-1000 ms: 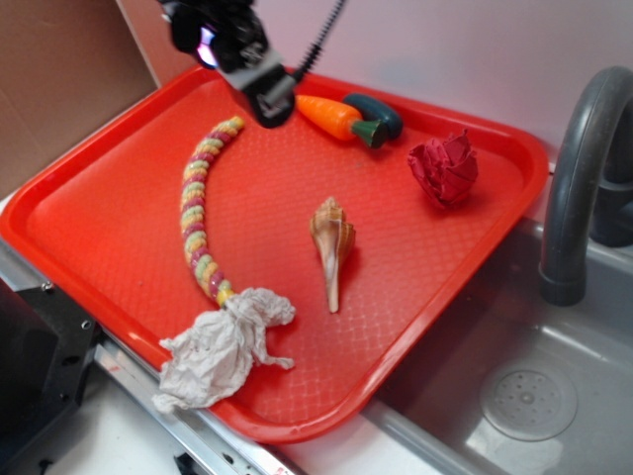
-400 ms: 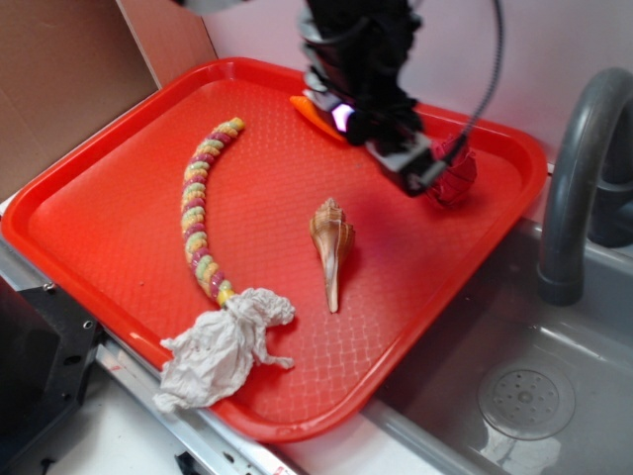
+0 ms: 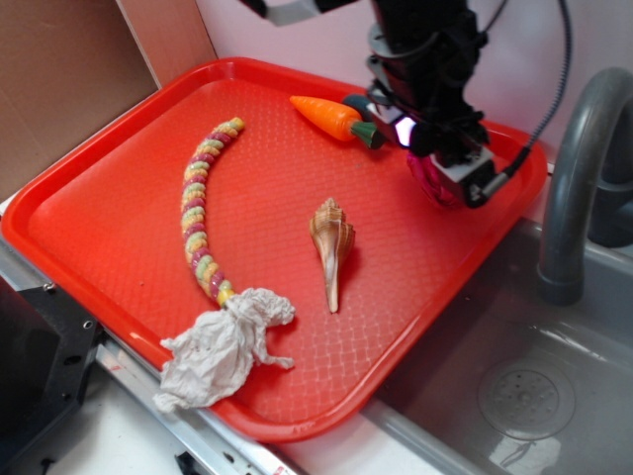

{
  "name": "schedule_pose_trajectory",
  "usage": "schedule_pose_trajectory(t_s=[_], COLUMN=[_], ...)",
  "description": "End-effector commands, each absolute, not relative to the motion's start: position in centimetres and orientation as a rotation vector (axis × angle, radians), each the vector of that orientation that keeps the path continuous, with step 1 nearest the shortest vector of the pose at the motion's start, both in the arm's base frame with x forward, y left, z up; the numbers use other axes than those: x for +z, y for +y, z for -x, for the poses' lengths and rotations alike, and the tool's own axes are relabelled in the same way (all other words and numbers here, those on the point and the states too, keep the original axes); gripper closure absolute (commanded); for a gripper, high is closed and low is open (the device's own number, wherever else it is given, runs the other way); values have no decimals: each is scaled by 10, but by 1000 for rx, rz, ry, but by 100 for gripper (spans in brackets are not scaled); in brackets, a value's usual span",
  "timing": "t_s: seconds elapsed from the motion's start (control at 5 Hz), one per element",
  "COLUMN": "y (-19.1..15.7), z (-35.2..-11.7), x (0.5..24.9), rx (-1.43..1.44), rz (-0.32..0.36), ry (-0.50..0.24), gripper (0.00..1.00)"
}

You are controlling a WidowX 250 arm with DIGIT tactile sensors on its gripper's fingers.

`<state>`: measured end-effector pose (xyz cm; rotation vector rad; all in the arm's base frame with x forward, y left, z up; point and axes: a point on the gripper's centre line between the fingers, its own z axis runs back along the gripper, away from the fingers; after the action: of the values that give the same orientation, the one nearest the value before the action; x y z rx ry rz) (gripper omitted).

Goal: Grab the red paper.

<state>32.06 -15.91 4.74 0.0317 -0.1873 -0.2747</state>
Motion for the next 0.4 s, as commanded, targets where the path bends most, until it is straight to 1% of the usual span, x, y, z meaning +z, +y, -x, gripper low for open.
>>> schedule_pose_trajectory(t_s=[0.0,0.2], y=[-152,-136], z=[-350,-344], x=[43,32], rx=[-237,-184], rz=[-9,15], ry=[-128,-43], gripper=[0,100])
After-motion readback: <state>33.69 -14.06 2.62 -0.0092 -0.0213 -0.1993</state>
